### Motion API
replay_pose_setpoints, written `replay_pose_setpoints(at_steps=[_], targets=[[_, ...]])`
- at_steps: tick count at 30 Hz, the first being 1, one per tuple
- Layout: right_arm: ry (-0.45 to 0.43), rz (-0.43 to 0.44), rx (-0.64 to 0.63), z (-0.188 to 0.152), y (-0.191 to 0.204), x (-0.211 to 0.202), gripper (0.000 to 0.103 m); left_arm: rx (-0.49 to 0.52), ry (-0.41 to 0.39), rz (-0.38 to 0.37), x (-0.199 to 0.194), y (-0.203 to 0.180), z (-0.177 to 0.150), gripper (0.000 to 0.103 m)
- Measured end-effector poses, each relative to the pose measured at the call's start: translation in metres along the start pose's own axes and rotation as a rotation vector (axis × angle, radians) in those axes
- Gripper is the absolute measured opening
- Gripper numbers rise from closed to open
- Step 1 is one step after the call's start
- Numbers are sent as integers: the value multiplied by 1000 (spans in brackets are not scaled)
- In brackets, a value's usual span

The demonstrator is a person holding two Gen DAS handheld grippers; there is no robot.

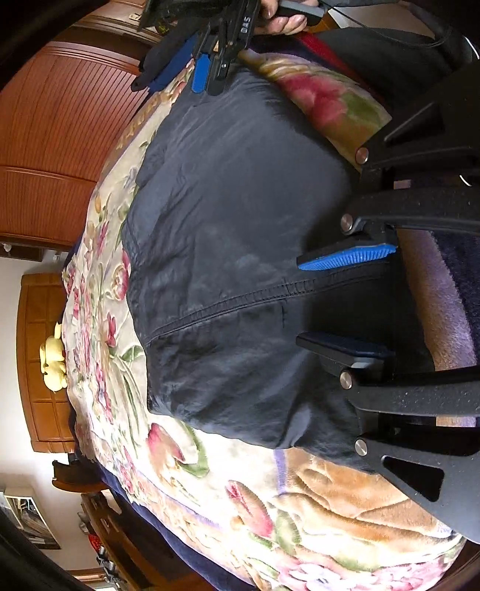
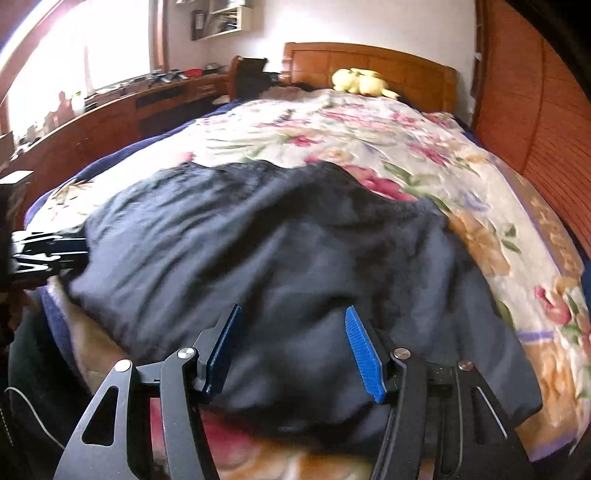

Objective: Fold large clothes
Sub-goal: 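Press the folded black jacket flat with both open tools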

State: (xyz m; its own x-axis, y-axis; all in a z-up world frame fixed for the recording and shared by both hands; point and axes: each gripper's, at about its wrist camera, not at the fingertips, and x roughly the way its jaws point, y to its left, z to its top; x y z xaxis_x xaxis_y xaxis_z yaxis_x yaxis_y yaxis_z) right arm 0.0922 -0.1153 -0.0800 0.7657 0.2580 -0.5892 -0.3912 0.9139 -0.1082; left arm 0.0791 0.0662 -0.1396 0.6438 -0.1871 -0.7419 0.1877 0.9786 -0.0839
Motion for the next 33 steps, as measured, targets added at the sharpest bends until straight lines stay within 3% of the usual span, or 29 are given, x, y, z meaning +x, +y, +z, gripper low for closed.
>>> replay_pose_setpoints(at_steps=[8,14,17,26,33], targets=[[-2,84,-34,4,34,4,60,1,-1,2,-1,0,-1,36],[60,100,-42,-11,33,36,61,-1,0,-2,-1,-1,-1,36],[51,97,-39,-18,33,41,62,-10,-6,4,-5,-1,-2,36],[16,106,-20,-22,30,47,62,-78,-46,91,-45,26,-14,37],[3,113,-15,-27,28,45,62,-107,-10,153,-39,41,-28,40]])
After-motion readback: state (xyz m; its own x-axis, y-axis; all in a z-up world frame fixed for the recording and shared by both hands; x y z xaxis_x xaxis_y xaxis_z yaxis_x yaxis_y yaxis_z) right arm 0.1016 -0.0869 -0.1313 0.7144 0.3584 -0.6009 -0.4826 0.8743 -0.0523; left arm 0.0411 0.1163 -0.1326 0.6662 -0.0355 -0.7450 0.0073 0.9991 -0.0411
